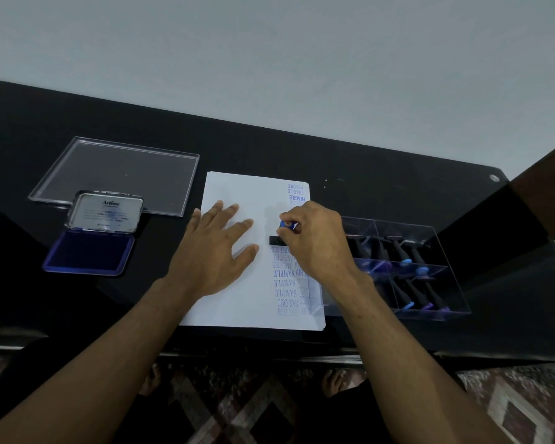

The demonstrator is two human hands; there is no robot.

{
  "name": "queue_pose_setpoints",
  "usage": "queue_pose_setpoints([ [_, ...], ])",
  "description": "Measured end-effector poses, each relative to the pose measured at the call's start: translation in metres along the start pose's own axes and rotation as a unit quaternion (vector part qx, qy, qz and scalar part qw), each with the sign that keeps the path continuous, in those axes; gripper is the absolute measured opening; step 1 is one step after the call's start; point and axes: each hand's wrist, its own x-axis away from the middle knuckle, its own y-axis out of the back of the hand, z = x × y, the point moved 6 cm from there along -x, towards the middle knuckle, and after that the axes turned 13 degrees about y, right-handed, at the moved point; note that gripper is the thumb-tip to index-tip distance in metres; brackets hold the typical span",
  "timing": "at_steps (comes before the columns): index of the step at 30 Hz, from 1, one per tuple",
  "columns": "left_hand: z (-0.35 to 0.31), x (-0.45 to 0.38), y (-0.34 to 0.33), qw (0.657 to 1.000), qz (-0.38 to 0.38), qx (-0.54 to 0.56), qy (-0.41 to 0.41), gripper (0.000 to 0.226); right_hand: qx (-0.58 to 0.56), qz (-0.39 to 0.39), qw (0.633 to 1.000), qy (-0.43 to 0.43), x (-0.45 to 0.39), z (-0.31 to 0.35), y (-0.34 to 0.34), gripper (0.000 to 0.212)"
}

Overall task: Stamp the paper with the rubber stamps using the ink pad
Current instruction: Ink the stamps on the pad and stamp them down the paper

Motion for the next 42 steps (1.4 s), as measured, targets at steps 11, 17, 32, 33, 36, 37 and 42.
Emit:
queue_pose_setpoints([
  [11, -0.0002, -0.0005, -0.0005, 1.000, 0.008, -0.001, 0.006, 0.083, 0.003, 0.008, 1.000, -0.010, 0.0001, -0.0021, -0.0023, 0.014],
  [17, 0.0004, -0.0003, -0.0009, 1.000, 0.007, -0.005, 0.009, 0.081, 0.003, 0.003, 1.000, -0.005, -0.0006, -0.0033, -0.0037, 0.013],
  [32, 0.0007, -0.0001, -0.0012, 1.000, 0.006, -0.005, 0.006, 0.081, 0.005, 0.011, 1.000, -0.001, -0.0016, -0.0014, -0.0023, 0.016],
  [33, 0.0007, -0.0004, -0.0015, 1.000, 0.006, -0.005, 0.007, 0.081, 0.007, 0.010, 1.000, 0.000, -0.0016, -0.0013, -0.0023, 0.015],
  [36, 0.0009, -0.0003, -0.0018, 1.000, 0.002, -0.003, 0.006, 0.080, 0.005, 0.003, 1.000, -0.003, -0.0012, -0.0024, -0.0022, 0.013],
  [37, 0.0011, -0.0003, -0.0020, 1.000, 0.002, -0.004, 0.006, 0.080, 0.003, 0.002, 1.000, -0.004, -0.0013, -0.0028, -0.0022, 0.013],
  [42, 0.0012, -0.0011, -0.0018, 1.000, 0.003, -0.004, 0.007, 0.081, 0.003, 0.004, 1.000, -0.008, -0.0014, -0.0018, -0.0022, 0.012],
])
